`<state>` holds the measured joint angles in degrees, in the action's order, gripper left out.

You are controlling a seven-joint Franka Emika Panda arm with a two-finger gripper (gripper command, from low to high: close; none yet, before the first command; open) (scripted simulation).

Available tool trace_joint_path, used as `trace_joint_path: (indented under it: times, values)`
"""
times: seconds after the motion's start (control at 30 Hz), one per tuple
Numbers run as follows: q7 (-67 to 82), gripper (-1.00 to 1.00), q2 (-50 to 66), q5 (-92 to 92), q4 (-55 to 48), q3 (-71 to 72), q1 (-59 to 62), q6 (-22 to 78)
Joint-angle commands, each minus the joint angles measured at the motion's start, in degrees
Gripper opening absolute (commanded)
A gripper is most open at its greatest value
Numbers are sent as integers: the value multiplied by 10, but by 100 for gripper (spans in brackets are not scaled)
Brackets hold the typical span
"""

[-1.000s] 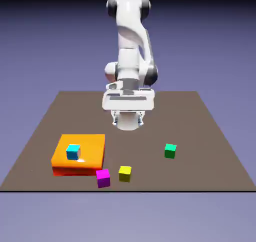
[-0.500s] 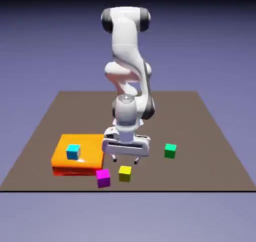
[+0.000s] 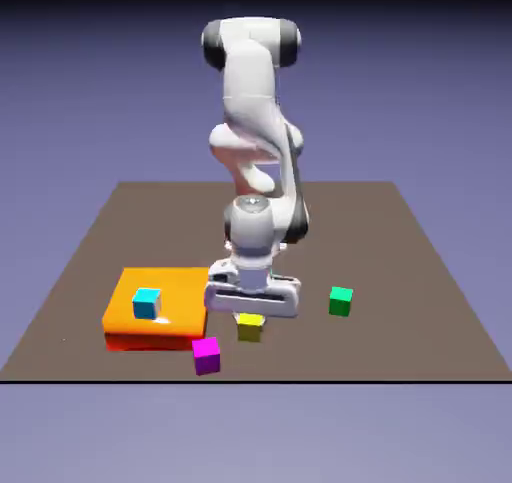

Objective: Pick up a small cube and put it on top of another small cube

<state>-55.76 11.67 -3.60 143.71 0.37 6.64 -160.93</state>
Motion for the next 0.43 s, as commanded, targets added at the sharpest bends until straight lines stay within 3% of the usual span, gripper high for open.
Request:
trace_joint_path:
  times: [0.0, 0.1, 0.3, 0.33, 0.4]
  values:
    - [14, -100, -8, 15, -17, -18, 5, 25]
    - [35, -100, -19, 35, -43, -44, 11, 61]
    - [43, -100, 90, 47, -60, -33, 21, -30]
    - [43, 100, 90, 47, -60, -33, 21, -30]
    - [42, 100, 69, 45, -57, -35, 19, -13]
